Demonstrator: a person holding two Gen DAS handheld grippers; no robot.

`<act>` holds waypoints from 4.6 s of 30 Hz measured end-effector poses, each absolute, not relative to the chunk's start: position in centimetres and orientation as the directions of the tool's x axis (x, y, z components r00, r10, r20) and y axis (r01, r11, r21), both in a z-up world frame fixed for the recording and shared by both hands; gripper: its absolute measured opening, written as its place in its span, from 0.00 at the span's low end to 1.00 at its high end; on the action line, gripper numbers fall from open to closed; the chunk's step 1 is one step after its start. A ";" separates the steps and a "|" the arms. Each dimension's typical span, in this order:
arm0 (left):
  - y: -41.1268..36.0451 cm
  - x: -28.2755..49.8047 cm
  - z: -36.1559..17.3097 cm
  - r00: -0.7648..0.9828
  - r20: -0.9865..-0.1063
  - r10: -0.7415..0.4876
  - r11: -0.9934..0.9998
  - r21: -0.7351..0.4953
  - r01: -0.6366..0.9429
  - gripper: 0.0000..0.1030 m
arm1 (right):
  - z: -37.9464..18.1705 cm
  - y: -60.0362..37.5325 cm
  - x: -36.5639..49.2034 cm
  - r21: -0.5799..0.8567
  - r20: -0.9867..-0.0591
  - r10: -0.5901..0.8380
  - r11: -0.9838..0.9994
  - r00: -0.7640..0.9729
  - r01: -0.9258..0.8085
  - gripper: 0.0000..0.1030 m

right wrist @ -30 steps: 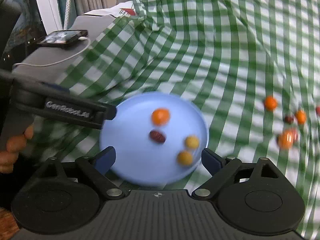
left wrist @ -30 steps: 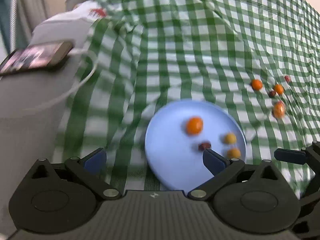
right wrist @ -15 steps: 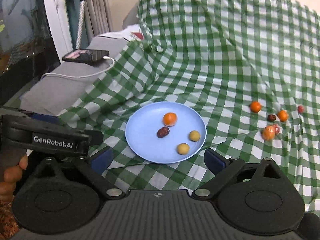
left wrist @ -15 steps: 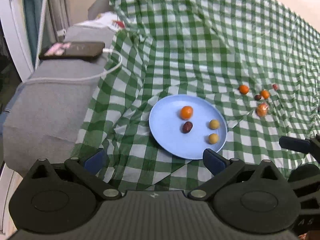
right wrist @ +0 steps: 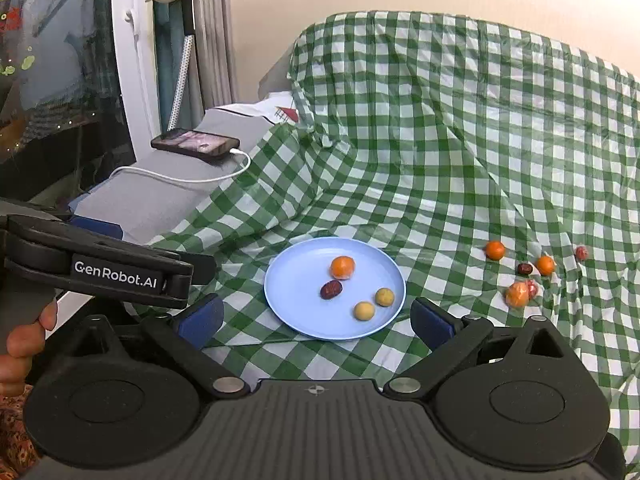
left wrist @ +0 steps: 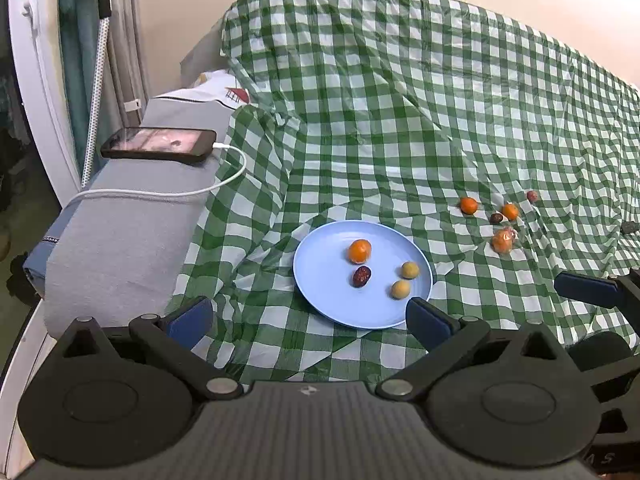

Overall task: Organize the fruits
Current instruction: 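Withdraw both tools from the plate, then grasp the red fruit with the right tool while the left tool grasps a tangerine, then carry the red fruit and wrapped tangerine to the blue plate and release both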

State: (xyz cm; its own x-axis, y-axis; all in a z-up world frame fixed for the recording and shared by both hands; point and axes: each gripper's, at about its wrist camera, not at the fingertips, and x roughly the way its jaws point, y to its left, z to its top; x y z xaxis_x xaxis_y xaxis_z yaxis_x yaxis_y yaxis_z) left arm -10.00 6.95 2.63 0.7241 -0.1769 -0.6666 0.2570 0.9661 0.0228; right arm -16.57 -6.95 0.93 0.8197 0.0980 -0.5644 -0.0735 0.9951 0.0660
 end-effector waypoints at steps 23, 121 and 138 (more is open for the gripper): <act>7.5 -9.4 1.8 0.710 -0.682 -0.174 0.969 0.011 0.249 0.99 | 0.1 -6.5 -15.6 0.068 -0.604 0.107 0.994 0.790 -0.083 0.97; -4.0 -1.5 1.0 0.550 -0.767 -0.331 0.847 0.016 0.531 0.40 | -1.2 -22.6 -11.3 0.202 -0.557 -0.019 0.967 0.830 0.157 0.31; 5.6 -9.1 3.0 0.642 -0.691 -0.333 0.901 -0.033 0.432 0.40 | 1.3 -8.9 -16.8 0.102 -0.561 0.131 0.991 0.817 -0.089 0.31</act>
State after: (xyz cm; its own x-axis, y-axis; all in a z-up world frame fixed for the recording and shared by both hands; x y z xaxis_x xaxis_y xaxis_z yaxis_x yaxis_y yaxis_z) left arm -9.12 5.61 2.95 0.6415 -0.3326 -0.6913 0.4319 0.9013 -0.0328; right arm -16.77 -8.90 1.34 0.8174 0.1312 -0.5610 -0.0892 0.9908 0.1019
